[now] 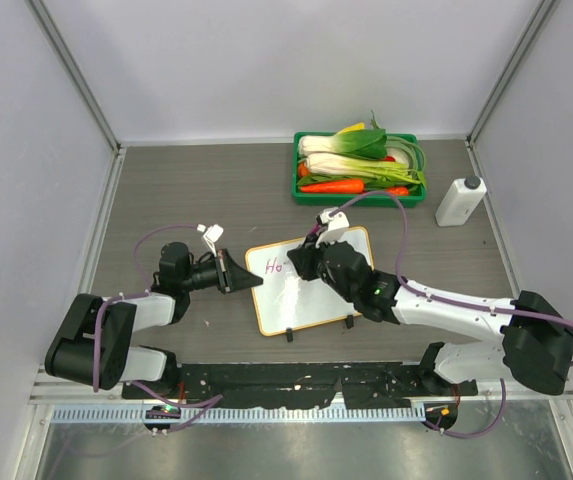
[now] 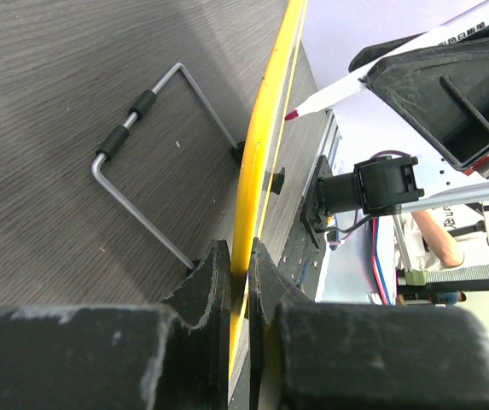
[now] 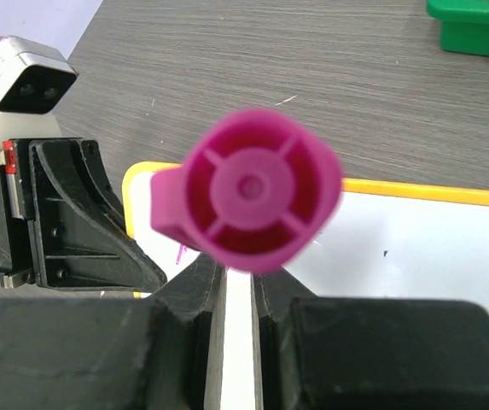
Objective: Write a sentence on the whiteboard
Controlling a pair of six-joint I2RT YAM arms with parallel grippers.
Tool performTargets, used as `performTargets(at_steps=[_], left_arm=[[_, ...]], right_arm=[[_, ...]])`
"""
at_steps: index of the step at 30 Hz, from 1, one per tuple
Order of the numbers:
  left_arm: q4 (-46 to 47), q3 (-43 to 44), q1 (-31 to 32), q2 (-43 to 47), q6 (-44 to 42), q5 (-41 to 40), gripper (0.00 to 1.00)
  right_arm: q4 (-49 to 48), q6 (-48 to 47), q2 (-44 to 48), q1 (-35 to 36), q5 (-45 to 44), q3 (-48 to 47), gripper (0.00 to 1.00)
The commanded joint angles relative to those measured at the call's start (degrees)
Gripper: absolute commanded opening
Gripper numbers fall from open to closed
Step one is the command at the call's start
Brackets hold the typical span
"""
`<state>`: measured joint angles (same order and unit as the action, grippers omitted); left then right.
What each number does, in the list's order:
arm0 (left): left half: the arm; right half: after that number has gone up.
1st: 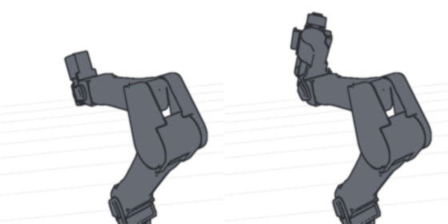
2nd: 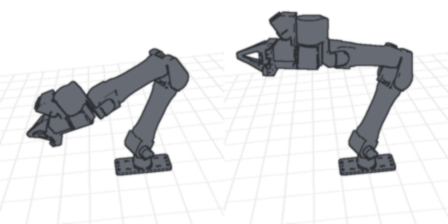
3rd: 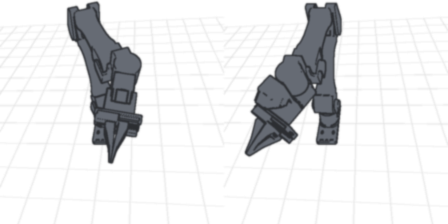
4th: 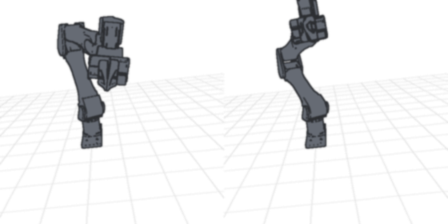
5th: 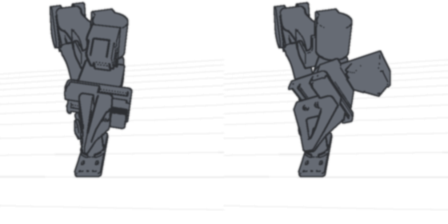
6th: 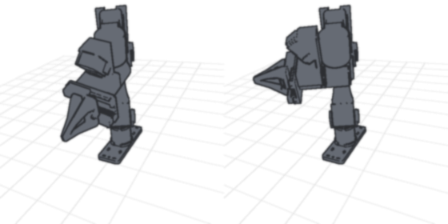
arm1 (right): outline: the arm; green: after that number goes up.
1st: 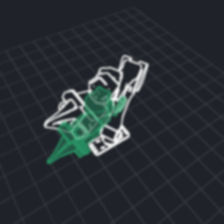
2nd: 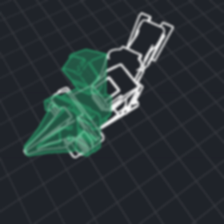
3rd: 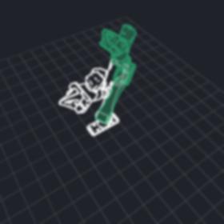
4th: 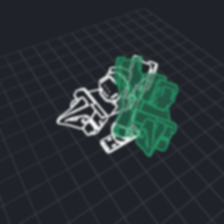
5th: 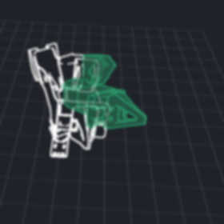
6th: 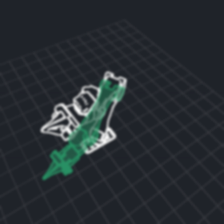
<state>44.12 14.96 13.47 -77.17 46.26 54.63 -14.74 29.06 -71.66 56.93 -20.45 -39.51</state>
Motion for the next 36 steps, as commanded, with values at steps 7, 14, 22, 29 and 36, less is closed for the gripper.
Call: performTargets(at_steps=[7,14,22,29,36], left_arm=[[-2.7,0.6,0.0,-0.9,-1.6,-3.7,0.0],[-2.8,0.7,0.0,-0.9,-1.7,-3.9,0.0],[-2.8,0.7,0.0,-1.0,-1.7,-3.7,0.0],[-2.8,0.7,0.0,-0.9,-1.8,-3.9,0.0],[-2.9,0.7,0.0,-1.0,-1.8,-3.9,0.0]], right_arm=[[-2.3,0.6,0.5,-0.8,-1.2,-0.5,0.02],[-0.4,0.6,-0.8,-0.9,-2.0,-0.8,0.01],[1.0,0.8,-0.2,-0.9,-0.4,0.7,0.01],[1.8,0.6,1.0,-0.8,1.5,2.4,0.01],[1.7,1.4,1.8,-0.8,3.4,4.9,0.02]])
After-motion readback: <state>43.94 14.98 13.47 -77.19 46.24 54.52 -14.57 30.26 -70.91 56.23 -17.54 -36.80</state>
